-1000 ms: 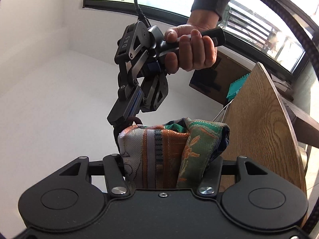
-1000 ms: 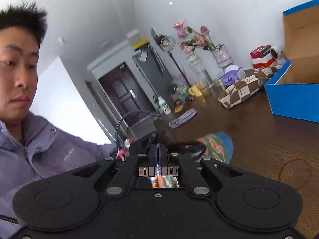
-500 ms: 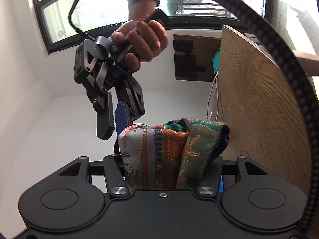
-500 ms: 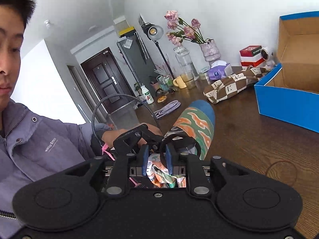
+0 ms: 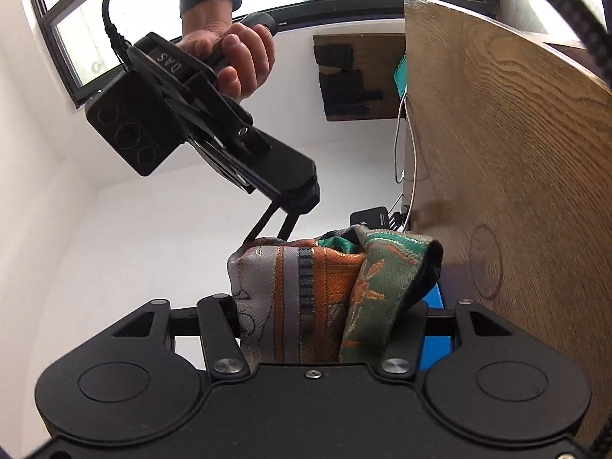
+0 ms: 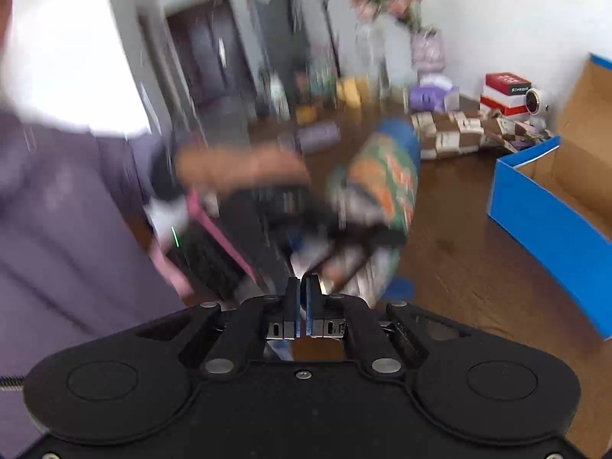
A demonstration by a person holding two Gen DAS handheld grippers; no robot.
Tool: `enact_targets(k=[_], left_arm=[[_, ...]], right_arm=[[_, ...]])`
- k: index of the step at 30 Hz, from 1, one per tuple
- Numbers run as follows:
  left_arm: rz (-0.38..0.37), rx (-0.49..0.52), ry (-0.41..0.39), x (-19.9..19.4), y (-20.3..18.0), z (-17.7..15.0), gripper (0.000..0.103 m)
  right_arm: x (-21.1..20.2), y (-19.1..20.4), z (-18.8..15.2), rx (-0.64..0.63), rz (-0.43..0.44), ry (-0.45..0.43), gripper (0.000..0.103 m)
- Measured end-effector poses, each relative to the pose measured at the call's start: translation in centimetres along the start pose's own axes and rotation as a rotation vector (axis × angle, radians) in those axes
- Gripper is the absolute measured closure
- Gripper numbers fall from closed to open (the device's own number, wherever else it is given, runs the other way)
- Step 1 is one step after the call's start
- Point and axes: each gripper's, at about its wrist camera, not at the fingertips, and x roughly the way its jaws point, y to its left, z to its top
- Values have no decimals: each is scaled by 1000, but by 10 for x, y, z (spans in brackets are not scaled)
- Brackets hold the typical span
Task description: Fold shopping bag
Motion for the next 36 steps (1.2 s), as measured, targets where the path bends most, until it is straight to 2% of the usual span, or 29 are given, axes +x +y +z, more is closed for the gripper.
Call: enact_targets(k=[2, 5, 7, 10, 12, 16, 18, 21, 25, 27, 30, 36], left_arm=[[2, -78, 16, 0, -1, 4, 50], [17, -199, 20, -4, 1, 9, 50], [26, -224, 10, -9, 6, 11, 50], [42, -235, 4, -19, 4, 10, 50], [50, -308, 24, -23, 10, 9, 50], [63, -484, 29, -26, 36, 6, 50], [72, -535, 29, -30, 42, 10, 50], [62, -622, 84, -25, 45, 11, 50], [79, -645, 151, -11, 51, 15, 50], [79, -658, 170, -4, 57, 18, 50], [31, -701, 192, 7, 64, 18, 50], [27, -501, 164, 12, 43, 41, 50]], right_arm=[[7, 7, 0, -15, 15, 8, 100], [19, 23, -1, -105, -47, 67, 100], [30, 38, -4, -211, -111, 147, 100], [35, 53, -6, -293, -158, 202, 100], [37, 63, -7, -334, -178, 215, 100], [43, 77, -10, -326, -144, 173, 97], [51, 83, -13, -360, -160, 181, 97], [51, 91, -14, -377, -166, 141, 97], [36, 103, -4, -359, -143, -7, 95], [39, 111, -4, -399, -171, -18, 94], [46, 114, -7, -406, -175, -18, 90], [45, 123, -5, -448, -193, -37, 91]])
